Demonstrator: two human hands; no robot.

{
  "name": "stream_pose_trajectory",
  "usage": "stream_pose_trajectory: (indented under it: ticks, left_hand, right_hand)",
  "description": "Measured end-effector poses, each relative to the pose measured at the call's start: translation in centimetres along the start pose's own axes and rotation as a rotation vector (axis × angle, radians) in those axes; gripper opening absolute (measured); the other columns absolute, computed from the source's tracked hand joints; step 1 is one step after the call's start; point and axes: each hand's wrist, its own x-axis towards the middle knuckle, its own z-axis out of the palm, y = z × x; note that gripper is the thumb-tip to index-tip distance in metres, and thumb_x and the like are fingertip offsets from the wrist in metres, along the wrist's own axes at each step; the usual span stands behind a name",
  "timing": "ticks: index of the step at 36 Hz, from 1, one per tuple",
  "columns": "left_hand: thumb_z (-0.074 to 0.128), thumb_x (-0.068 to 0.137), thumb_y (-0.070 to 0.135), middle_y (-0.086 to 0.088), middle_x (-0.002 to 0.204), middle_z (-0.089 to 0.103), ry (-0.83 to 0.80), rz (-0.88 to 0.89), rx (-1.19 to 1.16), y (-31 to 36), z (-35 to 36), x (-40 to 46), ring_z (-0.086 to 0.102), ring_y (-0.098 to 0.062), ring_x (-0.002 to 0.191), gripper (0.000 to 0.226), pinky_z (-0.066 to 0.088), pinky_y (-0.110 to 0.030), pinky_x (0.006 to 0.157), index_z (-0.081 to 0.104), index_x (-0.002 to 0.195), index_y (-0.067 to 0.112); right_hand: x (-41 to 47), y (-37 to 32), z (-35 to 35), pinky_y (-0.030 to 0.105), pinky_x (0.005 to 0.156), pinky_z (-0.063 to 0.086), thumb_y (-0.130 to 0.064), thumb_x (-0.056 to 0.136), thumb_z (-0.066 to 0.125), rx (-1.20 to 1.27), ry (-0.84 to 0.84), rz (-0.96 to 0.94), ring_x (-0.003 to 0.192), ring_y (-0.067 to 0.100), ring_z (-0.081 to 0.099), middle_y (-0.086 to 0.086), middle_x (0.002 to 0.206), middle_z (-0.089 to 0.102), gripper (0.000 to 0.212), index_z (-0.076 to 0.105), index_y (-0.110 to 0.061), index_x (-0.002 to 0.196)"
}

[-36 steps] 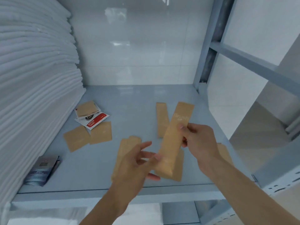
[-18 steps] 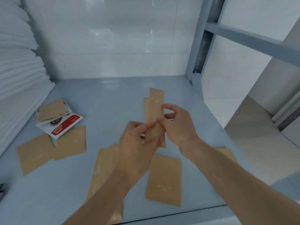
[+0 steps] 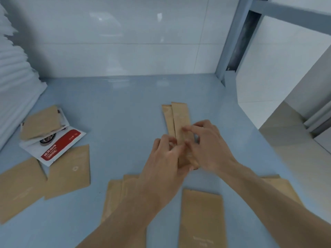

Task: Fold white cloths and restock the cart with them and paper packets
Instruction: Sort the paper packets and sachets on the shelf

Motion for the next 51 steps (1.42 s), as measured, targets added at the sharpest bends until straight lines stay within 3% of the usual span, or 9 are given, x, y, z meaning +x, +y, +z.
stream_pose_trajectory:
  ticks: [9, 12, 17, 25, 31, 35, 41, 47, 51]
  left_hand:
    - [0.059, 0.096, 0.024, 0.004, 0.112, 0.054, 0.168, -0.152, -0.117, -0.5, -2.7, 0.5, 0.052, -0.014, 0.112, 0.028, 0.044, -0.021, 0.095, 0.068, 0.122, 0.016]
    - [0.059, 0.096, 0.023, 0.002, 0.116, 0.055, 0.216, -0.217, -0.116, -1.7, -4.5, 0.0, 0.052, -0.014, 0.115, 0.030, 0.046, -0.031, 0.098, 0.067, 0.124, 0.015]
    - [0.058, 0.096, 0.020, 0.004, 0.118, 0.052, 0.235, -0.343, -0.060, -4.3, -7.4, -2.6, 0.049, -0.012, 0.114, 0.027, 0.045, -0.027, 0.095, 0.067, 0.121, 0.016]
    - [0.058, 0.088, 0.012, -0.001, 0.114, 0.054, 0.273, -0.548, 0.178, -8.2, -11.7, -9.3, 0.048, -0.018, 0.114, 0.026, 0.035, -0.022, 0.091, 0.070, 0.111, 0.016]
    - [0.050, 0.097, 0.038, -0.007, 0.130, 0.043, 0.145, -0.759, 0.428, -10.5, -13.6, -13.7, 0.037, -0.028, 0.123, 0.038, 0.033, -0.037, 0.102, 0.049, 0.127, 0.014]
    - [0.046, 0.100, 0.043, -0.004, 0.132, 0.046, 0.103, -0.705, 0.493, -10.7, -13.8, -14.9, 0.041, -0.024, 0.123, 0.038, 0.032, -0.032, 0.100, 0.047, 0.128, 0.017]
    - [0.051, 0.098, 0.024, 0.002, 0.119, 0.055, 0.155, -0.638, 0.428, -10.5, -14.3, -15.3, 0.043, -0.019, 0.115, 0.022, 0.036, -0.028, 0.093, 0.053, 0.119, 0.018]
    - [0.061, 0.092, 0.009, -0.001, 0.130, 0.042, 0.174, -0.638, 0.348, -10.7, -14.3, -15.6, 0.034, -0.017, 0.120, 0.036, 0.040, -0.026, 0.094, 0.050, 0.126, 0.016]
    - [0.062, 0.095, 0.033, -0.010, 0.153, 0.026, 0.026, -0.737, 0.380, -11.7, -15.0, -14.5, 0.018, -0.025, 0.144, 0.069, 0.018, -0.032, 0.116, 0.026, 0.150, 0.012]
  right_hand:
    - [1.1, -3.5, 0.1, 0.016, 0.083, 0.032, -0.014, 0.095, 0.054, -0.017, 0.228, -0.127, 0.122, 0.008, 0.036, -0.009, 0.130, 0.050, 0.035, 0.063, -0.021, 0.129]
    - [1.3, -6.1, 1.3, 0.014, 0.091, 0.030, -0.012, 0.094, 0.054, 0.058, 0.194, -0.193, 0.127, 0.006, 0.037, -0.010, 0.133, 0.050, 0.036, 0.064, -0.022, 0.127]
    - [0.2, -10.7, 4.1, 0.027, 0.095, 0.046, -0.007, 0.092, 0.055, 0.111, 0.110, -0.300, 0.120, 0.012, 0.048, -0.007, 0.126, 0.054, 0.035, 0.065, -0.017, 0.125]
    - [-2.0, -15.7, 8.4, 0.028, 0.096, 0.044, -0.019, 0.094, 0.057, 0.066, -0.034, -0.379, 0.121, 0.014, 0.049, -0.005, 0.133, 0.051, 0.039, 0.057, -0.018, 0.133]
    - [-3.5, -19.3, 11.2, 0.035, 0.101, 0.033, -0.044, 0.086, 0.069, -0.054, -0.190, -0.392, 0.130, 0.023, 0.035, -0.001, 0.142, 0.046, 0.068, 0.040, -0.019, 0.143]
    - [-4.2, -20.2, 12.4, 0.036, 0.102, 0.027, -0.055, 0.084, 0.067, -0.141, -0.223, -0.406, 0.133, 0.023, 0.029, -0.004, 0.147, 0.040, 0.083, 0.029, -0.022, 0.151]
    - [-3.6, -19.4, 11.6, 0.034, 0.103, 0.029, -0.054, 0.082, 0.069, -0.190, -0.276, -0.383, 0.126, 0.022, 0.029, -0.004, 0.138, 0.038, 0.074, 0.041, -0.025, 0.144]
    - [-2.7, -18.9, 10.3, 0.038, 0.111, 0.026, -0.056, 0.076, 0.075, -0.237, -0.358, -0.318, 0.136, 0.023, 0.021, -0.004, 0.150, 0.028, 0.101, 0.023, -0.022, 0.155]
    - [-2.8, -19.1, 9.2, 0.036, 0.100, 0.032, -0.054, 0.069, 0.081, -0.268, -0.389, -0.241, 0.124, 0.026, 0.028, 0.003, 0.126, 0.031, 0.092, 0.037, -0.022, 0.143]
